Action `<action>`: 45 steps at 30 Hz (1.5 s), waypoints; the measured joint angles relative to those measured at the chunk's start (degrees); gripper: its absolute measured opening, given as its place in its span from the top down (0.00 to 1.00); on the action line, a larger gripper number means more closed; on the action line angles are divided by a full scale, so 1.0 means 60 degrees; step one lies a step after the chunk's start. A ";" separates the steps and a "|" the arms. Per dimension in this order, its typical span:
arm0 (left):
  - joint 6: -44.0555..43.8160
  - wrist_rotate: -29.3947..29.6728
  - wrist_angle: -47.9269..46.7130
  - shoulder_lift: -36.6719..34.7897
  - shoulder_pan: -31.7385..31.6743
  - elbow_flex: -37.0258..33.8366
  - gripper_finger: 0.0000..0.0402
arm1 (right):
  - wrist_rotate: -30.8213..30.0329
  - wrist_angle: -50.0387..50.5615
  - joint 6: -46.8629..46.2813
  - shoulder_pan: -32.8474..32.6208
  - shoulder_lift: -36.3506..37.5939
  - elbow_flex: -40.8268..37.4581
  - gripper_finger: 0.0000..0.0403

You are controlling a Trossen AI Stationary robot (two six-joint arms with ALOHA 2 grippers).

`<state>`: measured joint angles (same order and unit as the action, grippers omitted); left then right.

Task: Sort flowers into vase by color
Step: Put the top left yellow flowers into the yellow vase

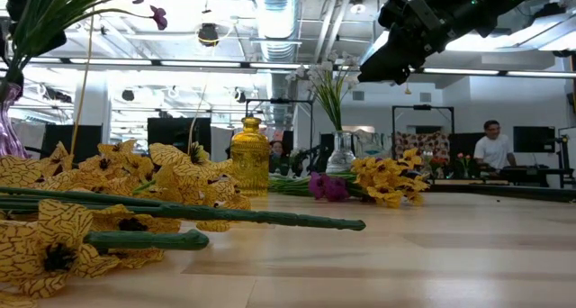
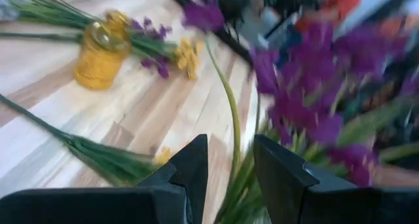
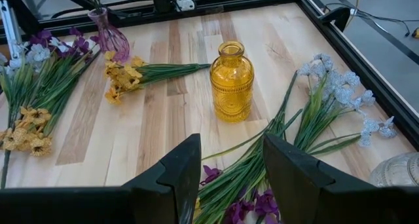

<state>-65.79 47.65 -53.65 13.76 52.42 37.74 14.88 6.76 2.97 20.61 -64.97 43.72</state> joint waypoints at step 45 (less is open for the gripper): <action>-0.1626 0.4714 0.0128 0.0659 -0.0004 0.2080 0.73 | 0.0000 -0.0004 0.0002 0.0000 0.0000 0.0000 0.52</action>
<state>-75.55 75.93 -52.88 17.72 52.40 50.22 14.88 6.74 2.98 20.60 -64.97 43.72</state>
